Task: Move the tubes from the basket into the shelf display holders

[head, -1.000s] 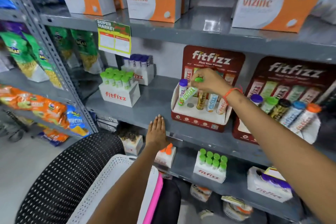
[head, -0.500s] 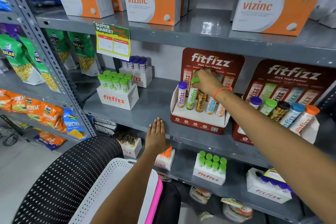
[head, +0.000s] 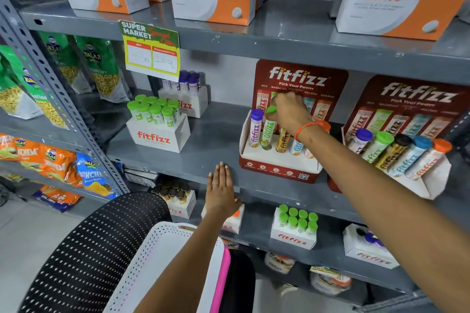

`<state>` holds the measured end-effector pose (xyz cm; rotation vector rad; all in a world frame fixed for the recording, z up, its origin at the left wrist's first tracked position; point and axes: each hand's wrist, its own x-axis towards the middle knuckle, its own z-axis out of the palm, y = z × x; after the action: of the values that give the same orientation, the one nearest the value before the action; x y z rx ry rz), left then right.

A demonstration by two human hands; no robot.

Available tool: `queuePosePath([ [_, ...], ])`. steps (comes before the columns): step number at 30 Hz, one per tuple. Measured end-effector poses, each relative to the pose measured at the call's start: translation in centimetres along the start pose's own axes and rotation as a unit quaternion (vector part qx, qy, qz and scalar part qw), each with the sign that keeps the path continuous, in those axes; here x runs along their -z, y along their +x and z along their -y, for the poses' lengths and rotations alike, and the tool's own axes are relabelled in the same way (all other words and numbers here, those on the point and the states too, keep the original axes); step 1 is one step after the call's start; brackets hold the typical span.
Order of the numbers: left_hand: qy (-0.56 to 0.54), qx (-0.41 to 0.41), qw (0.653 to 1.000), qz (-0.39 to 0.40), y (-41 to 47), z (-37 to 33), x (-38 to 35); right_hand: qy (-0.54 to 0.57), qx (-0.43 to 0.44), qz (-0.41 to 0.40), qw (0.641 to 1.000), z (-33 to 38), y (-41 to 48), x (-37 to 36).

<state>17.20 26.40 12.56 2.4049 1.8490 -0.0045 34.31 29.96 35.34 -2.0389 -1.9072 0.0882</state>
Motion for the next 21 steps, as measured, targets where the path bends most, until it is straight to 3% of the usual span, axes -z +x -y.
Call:
queuePosePath([
  [12, 0.017, 0.008, 0.999, 0.041, 0.4, -0.2, 0.7, -0.016, -0.018, 0.043, 0.999, -0.5, 0.8, 0.2],
  [16, 0.030, 0.008, 0.998, 0.057, 0.4, -0.2, 1.1, -0.088, 0.012, 0.022, 0.996, -1.2, 0.7, -1.3],
  [21, 0.001, 0.020, 0.991, 0.130, 0.9, -0.6, 3.8, -0.121, 0.023, 0.019, 0.992, -1.5, 0.0, -1.9],
])
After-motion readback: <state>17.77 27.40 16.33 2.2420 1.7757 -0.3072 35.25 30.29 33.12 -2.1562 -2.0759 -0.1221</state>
